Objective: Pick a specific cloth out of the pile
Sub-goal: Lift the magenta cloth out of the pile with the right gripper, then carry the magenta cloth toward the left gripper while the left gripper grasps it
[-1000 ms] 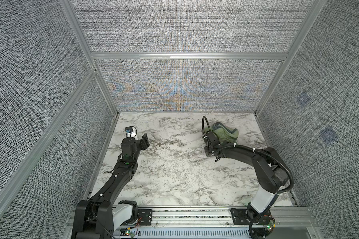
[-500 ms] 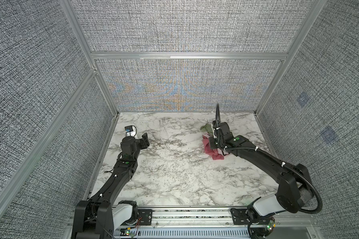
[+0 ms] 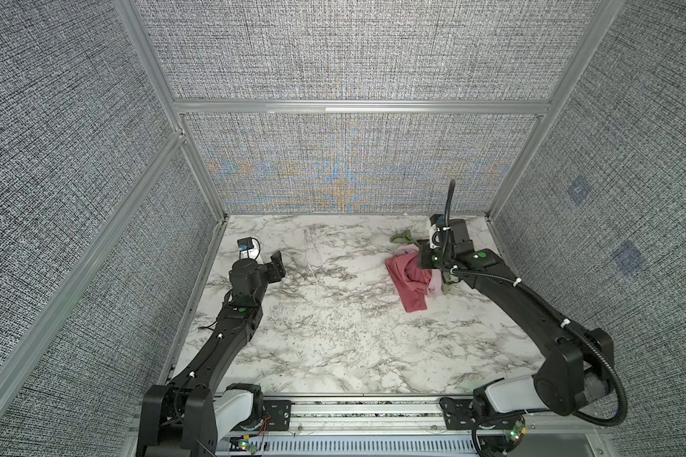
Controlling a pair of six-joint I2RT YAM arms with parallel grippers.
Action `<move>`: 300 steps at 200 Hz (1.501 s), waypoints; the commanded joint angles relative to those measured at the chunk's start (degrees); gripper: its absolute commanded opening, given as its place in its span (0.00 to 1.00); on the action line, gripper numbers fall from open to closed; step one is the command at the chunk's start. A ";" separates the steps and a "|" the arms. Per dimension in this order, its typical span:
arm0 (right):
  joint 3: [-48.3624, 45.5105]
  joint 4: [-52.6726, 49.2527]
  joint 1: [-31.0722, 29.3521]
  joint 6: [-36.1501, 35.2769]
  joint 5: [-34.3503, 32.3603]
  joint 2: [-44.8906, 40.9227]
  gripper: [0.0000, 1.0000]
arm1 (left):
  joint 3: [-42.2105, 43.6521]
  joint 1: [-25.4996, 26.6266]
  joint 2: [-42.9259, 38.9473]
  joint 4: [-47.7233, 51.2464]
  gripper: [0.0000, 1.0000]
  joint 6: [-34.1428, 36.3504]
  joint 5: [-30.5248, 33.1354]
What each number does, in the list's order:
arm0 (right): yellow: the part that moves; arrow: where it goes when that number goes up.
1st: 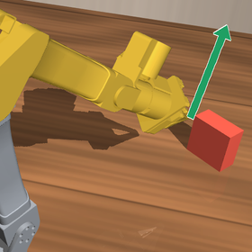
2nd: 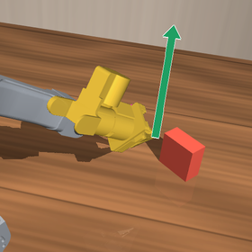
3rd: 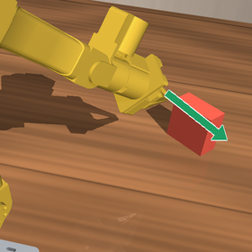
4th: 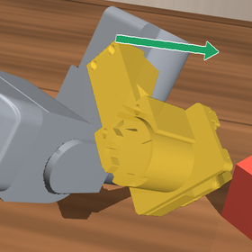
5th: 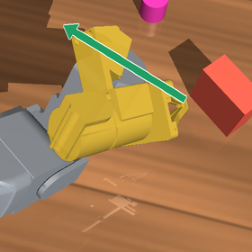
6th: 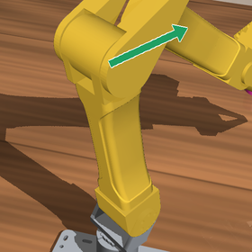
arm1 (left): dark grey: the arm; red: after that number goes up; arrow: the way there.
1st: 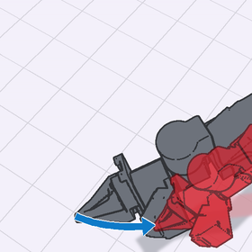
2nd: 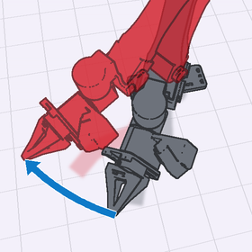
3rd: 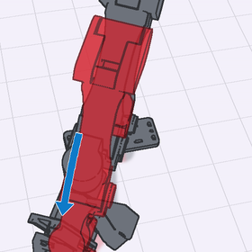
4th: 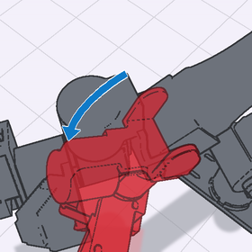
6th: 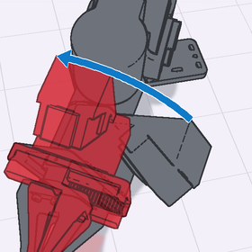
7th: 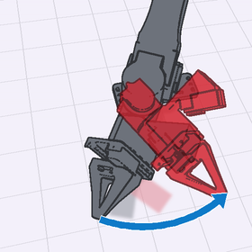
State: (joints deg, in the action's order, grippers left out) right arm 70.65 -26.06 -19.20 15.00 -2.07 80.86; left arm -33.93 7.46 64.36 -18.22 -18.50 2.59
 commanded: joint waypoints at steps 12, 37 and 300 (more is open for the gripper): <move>1.70 3.25 1.65 1.30 6.41 -2.28 0.00 | -0.16 0.02 -0.43 0.54 0.74 -0.14 -0.52; 3.31 3.66 2.36 1.52 10.84 -3.24 0.00 | -0.07 0.02 -0.89 0.81 0.74 -0.15 -0.48; 44.12 8.85 -18.43 1.39 38.13 21.54 0.00 | -13.91 -0.06 -12.88 27.10 0.82 -1.19 10.42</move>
State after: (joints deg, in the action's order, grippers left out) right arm 110.28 -20.71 -35.20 16.36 33.98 98.04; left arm -46.15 7.46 53.45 3.49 -19.49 9.13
